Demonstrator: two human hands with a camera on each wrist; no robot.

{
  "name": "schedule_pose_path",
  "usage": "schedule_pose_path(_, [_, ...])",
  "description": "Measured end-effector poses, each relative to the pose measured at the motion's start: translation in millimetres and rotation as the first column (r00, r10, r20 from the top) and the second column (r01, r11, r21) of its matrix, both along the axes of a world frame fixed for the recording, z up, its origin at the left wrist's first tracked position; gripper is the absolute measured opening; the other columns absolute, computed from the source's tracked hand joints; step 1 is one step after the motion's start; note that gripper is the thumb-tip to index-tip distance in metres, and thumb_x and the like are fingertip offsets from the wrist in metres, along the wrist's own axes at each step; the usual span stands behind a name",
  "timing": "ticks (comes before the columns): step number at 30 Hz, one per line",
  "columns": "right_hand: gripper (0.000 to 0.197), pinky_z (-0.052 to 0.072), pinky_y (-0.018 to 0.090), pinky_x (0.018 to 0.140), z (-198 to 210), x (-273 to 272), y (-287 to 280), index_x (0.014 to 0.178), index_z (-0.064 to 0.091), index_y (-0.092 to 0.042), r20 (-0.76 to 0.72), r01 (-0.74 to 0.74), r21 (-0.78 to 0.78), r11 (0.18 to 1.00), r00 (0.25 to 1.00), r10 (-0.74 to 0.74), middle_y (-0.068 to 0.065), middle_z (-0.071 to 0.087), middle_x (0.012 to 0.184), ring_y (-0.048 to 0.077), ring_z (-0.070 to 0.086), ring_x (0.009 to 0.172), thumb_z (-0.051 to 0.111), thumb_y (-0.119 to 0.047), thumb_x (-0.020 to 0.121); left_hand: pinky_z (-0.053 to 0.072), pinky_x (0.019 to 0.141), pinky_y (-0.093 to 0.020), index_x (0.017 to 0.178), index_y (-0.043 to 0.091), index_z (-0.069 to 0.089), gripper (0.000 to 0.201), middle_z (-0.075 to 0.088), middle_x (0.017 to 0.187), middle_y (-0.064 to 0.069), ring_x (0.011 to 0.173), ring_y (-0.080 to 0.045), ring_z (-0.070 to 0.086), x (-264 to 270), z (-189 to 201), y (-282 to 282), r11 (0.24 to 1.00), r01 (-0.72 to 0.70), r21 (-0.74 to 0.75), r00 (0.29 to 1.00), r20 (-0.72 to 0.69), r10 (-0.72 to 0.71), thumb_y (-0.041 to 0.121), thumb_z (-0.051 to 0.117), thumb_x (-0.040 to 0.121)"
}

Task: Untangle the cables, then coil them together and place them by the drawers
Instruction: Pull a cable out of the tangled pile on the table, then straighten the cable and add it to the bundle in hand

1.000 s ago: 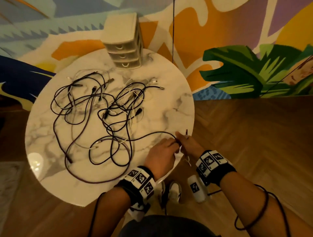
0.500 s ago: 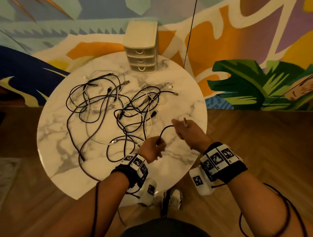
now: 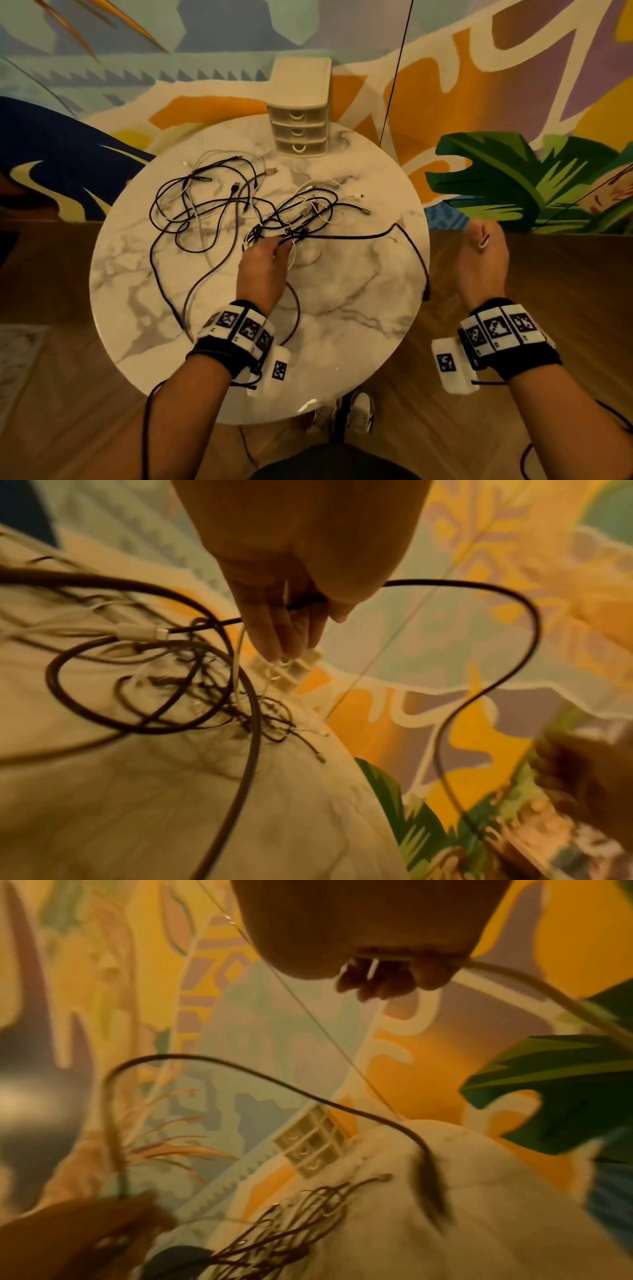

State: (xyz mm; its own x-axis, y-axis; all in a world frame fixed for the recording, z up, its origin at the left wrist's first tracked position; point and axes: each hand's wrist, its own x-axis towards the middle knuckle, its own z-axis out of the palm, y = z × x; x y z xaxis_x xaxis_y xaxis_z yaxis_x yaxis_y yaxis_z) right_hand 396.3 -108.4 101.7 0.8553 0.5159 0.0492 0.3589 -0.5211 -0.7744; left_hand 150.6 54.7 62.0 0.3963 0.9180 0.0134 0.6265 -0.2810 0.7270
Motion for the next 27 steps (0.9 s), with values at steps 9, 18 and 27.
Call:
schedule_pose_path(9, [0.070,0.040,0.030,0.062,-13,-101,36,0.068,0.072,-0.017,-0.568,-0.519,-0.034,0.854,0.713,0.411,-0.001,0.060,0.045,0.007,0.048,0.041,0.023,-0.061,0.094,0.039,0.058,-0.031,0.106,0.015,0.060,0.032,0.057,0.100,-0.002,0.077,-0.025,0.060,35,34,-66,0.898,0.399,0.186,0.836,-0.477,-0.273,0.032,0.034,0.096])
schedule_pose_path(18, [0.053,0.034,0.019,0.052,-16,-76,41,0.091,0.072,-0.006,-0.574,-0.277,0.235,0.931,0.734,0.364,0.016,0.064,0.059,0.009,0.041,0.042,0.029,-0.033,0.103,0.044,0.078,-0.037,0.101,0.011,0.063,0.019,0.059,0.107,-0.013,0.100,-0.034,0.057,-11,-57,-34,0.978,0.146,-0.151,0.915,-0.355,-0.191,0.018,0.047,0.093])
schedule_pose_path(27, [0.056,0.023,0.015,0.037,6,-51,37,0.083,0.069,-0.003,-0.668,-0.061,0.344,0.937,0.685,0.290,0.015,0.068,0.062,0.010,0.031,0.042,0.027,-0.035,0.102,0.047,0.076,-0.028,0.104,0.015,0.070,0.018,0.055,0.116,-0.007,0.091,-0.026,0.060,-61,-57,21,0.933,0.350,0.086,0.897,-0.318,-0.307,0.013,0.058,0.090])
